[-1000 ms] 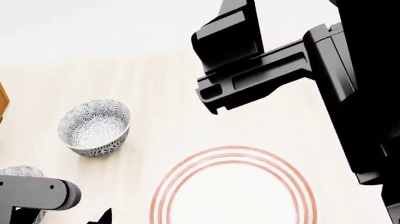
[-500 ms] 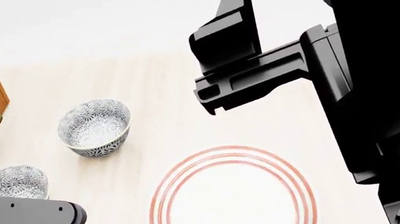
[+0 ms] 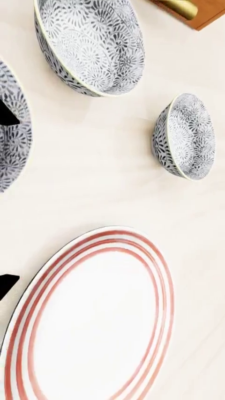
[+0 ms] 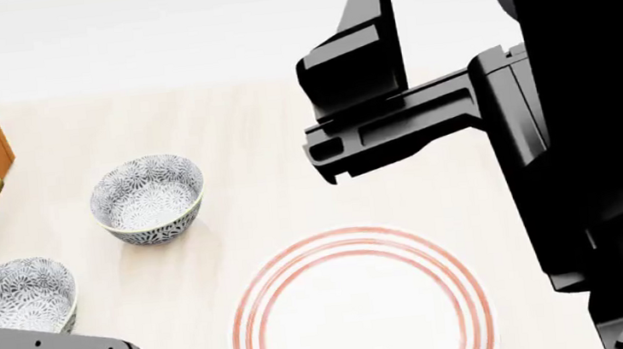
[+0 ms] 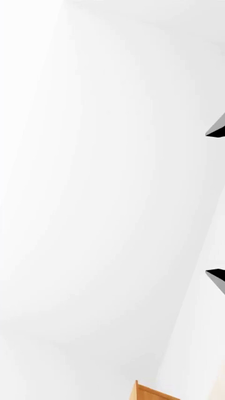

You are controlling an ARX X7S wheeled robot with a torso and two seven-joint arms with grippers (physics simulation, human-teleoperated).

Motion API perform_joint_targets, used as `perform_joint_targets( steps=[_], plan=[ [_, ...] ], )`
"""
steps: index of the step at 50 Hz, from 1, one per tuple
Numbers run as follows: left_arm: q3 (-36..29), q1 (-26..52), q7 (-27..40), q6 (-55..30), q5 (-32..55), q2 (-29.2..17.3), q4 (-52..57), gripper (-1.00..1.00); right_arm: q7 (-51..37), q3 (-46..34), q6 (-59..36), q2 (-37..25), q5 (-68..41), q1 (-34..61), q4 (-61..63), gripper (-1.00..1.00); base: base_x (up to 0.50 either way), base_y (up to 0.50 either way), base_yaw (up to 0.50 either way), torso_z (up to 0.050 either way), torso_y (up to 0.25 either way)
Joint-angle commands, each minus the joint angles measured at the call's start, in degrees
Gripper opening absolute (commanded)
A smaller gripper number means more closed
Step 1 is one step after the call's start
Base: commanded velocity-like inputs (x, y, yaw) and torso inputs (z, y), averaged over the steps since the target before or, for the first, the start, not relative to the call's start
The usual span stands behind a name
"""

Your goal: Put the bowl at the front on the plate.

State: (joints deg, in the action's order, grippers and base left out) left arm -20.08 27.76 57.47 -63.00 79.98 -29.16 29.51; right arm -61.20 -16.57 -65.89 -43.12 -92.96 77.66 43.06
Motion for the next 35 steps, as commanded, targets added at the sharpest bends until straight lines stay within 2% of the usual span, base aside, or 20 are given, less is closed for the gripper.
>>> perform_joint_targets(
  steps=[1, 35],
  plan=[
    [-0.9, -1.0, -1.2, 0.6, -1.5, -0.1, -0.7, 1.0, 0.0, -0.1, 0.5, -0.4, 0.0, -0.3, 0.3, 1.0, 0.0, 0.0, 0.0, 0.0, 0.0],
    [-3.0, -3.9, -2.8, 2.2, -3.9, -0.4, -1.5, 1.0, 0.5, -0.7, 1.6, -1.0, 0.3, -0.5, 0.4, 1.0, 0.0, 0.0, 0.0, 0.0, 0.0]
  ],
)
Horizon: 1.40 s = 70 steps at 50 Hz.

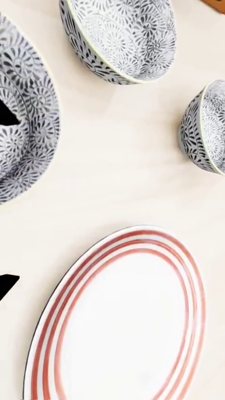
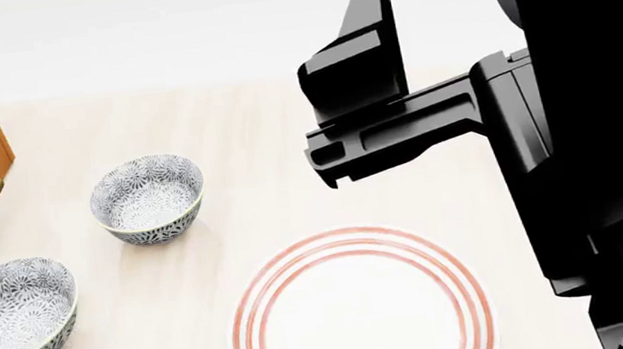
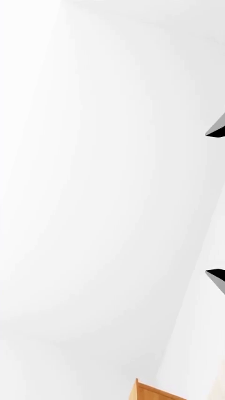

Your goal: Put the bowl at the front on the plate.

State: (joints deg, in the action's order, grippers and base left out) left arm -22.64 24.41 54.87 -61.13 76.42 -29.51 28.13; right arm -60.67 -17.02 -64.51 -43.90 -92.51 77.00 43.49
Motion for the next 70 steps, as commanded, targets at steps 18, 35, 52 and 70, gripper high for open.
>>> perform_joint_targets(
  steps=[18, 35, 52, 70],
  plan=[
    [-1.7, -1.7, -1.4, 1.3, -2.2, -0.1, -1.6, 1.0, 0.0, -0.6, 0.7, -0.5, -0.2, 0.2, 0.2, 1.0, 0.0, 0.0, 0.0, 0.0, 0.0],
    [-2.9, -2.9, -2.4, 2.3, -4.0, -0.1, -2.9, 1.0, 0.0, -1.0, 1.2, -0.8, -0.2, 0.1, 0.4, 1.0, 0.0, 0.0, 0.0, 0.0, 0.0],
    [-4.1, -3.7, -2.9, 2.9, -5.4, -0.1, -3.6, 1.0, -0.1, -1.2, 1.6, -1.2, -0.3, 0.1, 0.6, 1.0, 0.0, 0.0, 0.0, 0.0, 0.0],
    [-5.2, -4.2, -3.2, 3.1, -6.1, -0.1, -4.6, 1.0, 0.1, -1.5, 1.9, -1.7, -0.3, 0.2, 0.8, 1.0, 0.0, 0.0, 0.0, 0.0, 0.0]
  ],
)
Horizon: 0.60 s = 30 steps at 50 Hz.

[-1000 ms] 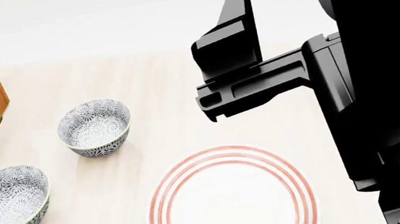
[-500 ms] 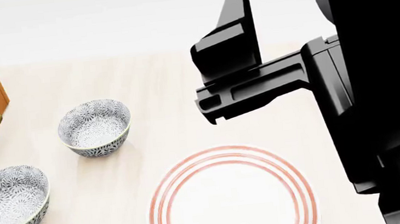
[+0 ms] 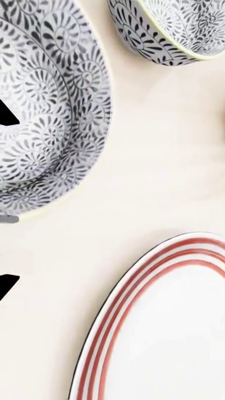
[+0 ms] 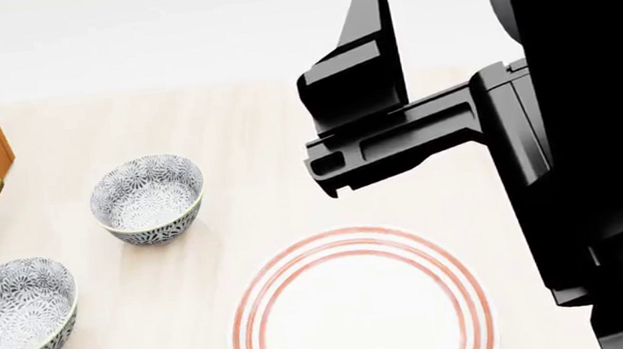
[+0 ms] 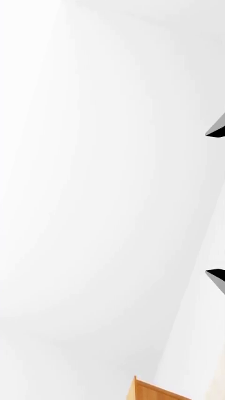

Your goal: Put the bowl at the front on the plate.

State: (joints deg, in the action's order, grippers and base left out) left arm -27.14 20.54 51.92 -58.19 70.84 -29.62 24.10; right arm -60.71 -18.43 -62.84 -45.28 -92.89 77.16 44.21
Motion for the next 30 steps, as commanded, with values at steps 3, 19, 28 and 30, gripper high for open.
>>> perform_joint_targets(
  steps=[3, 19, 28, 30],
  plan=[
    [-0.8, -0.4, -0.4, 0.2, -0.6, 0.0, -0.7, 1.0, 0.2, -0.2, 0.3, -0.3, 0.3, -0.1, 0.1, 1.0, 0.0, 0.0, 0.0, 0.0, 0.0],
    [-1.2, -0.6, 0.0, 0.1, -0.5, 0.0, -1.6, 1.0, 0.0, -0.4, 0.7, -0.5, 0.1, 0.0, 0.3, 1.0, 0.0, 0.0, 0.0, 0.0, 0.0],
    [-0.9, -1.0, -0.3, 0.9, -0.5, -0.3, -1.9, -1.0, -0.3, -0.5, 0.9, -0.8, -0.1, 0.0, 0.5, 1.0, 0.0, 0.0, 0.0, 0.0, 0.0],
    [-1.1, -1.0, -0.4, 0.9, -0.7, -0.4, -1.2, -1.0, -0.3, -0.5, 1.0, -0.9, -0.2, 0.0, 0.5, 1.0, 0.0, 0.0, 0.0, 0.0, 0.0]
  ],
)
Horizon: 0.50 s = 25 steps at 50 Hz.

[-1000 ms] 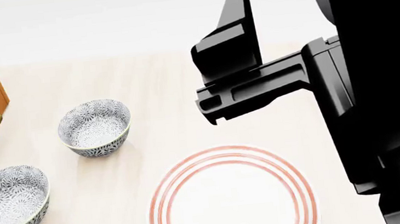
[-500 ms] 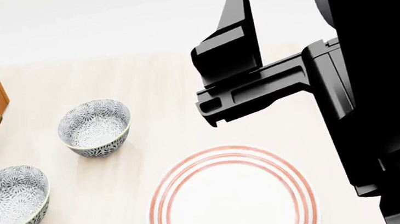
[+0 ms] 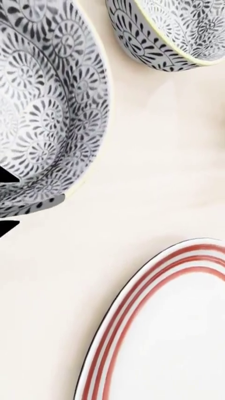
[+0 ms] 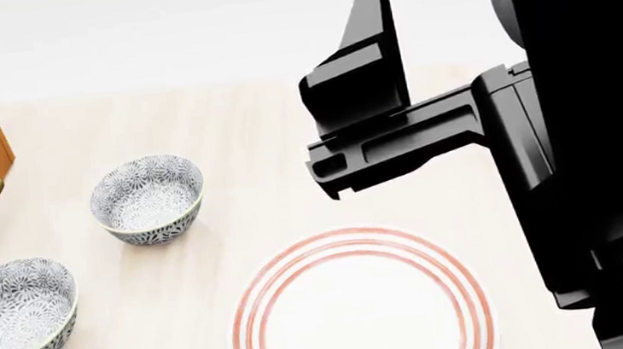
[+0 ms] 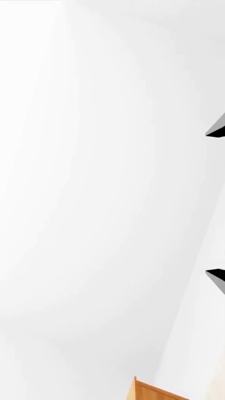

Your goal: Put the bowl at the front on the plate.

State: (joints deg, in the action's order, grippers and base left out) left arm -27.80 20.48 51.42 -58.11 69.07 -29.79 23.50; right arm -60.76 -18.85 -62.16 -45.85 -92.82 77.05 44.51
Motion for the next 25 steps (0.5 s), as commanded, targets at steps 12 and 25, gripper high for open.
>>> perform_joint_targets(
  steps=[12, 25],
  plan=[
    [-0.7, -0.7, -0.5, 2.3, -0.7, -1.1, 2.3, -1.0, -0.2, -0.1, 0.8, -0.7, 0.0, -0.4, 0.5, 1.0, 0.0, 0.0, 0.0, -0.001, 0.0],
    [-1.1, -0.5, -0.5, 3.9, -3.6, -2.0, 5.1, -1.0, 0.3, 0.1, 1.4, -1.1, 0.6, -1.2, 0.6, 1.0, 0.0, 0.0, 0.0, 0.0, 0.0]
  ],
)
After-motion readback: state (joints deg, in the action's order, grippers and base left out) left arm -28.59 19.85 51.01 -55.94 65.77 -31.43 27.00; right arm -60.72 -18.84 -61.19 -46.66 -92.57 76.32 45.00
